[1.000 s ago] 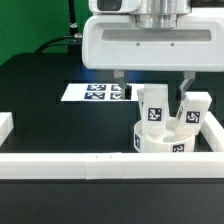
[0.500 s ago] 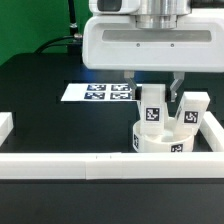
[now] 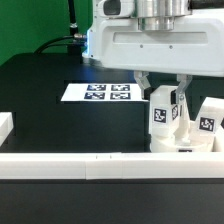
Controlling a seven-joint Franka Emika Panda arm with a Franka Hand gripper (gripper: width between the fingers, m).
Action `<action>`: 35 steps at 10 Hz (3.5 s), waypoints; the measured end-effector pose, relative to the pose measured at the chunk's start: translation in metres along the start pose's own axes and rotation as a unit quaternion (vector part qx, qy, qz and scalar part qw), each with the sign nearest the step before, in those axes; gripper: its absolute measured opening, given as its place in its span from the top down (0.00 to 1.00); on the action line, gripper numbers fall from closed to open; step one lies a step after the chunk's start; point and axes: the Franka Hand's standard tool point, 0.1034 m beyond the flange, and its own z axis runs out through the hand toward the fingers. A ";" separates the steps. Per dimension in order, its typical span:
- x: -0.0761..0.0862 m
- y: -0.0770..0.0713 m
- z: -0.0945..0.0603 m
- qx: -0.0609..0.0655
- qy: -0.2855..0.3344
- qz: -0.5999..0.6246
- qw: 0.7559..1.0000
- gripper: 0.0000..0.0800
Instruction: Assemble stool
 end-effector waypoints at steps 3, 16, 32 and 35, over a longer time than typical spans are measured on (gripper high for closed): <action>-0.007 -0.008 0.001 0.016 -0.003 0.175 0.984 0.58; -0.015 -0.017 0.004 0.089 -0.042 0.629 0.771 0.58; -0.007 -0.032 -0.013 0.094 -0.009 0.205 0.974 0.19; -0.006 -0.033 -0.013 0.072 0.016 -0.019 0.997 0.19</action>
Offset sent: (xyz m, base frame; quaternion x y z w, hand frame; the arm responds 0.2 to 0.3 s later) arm -0.0035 0.0159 -0.0079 -0.0015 0.0188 0.2102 0.9775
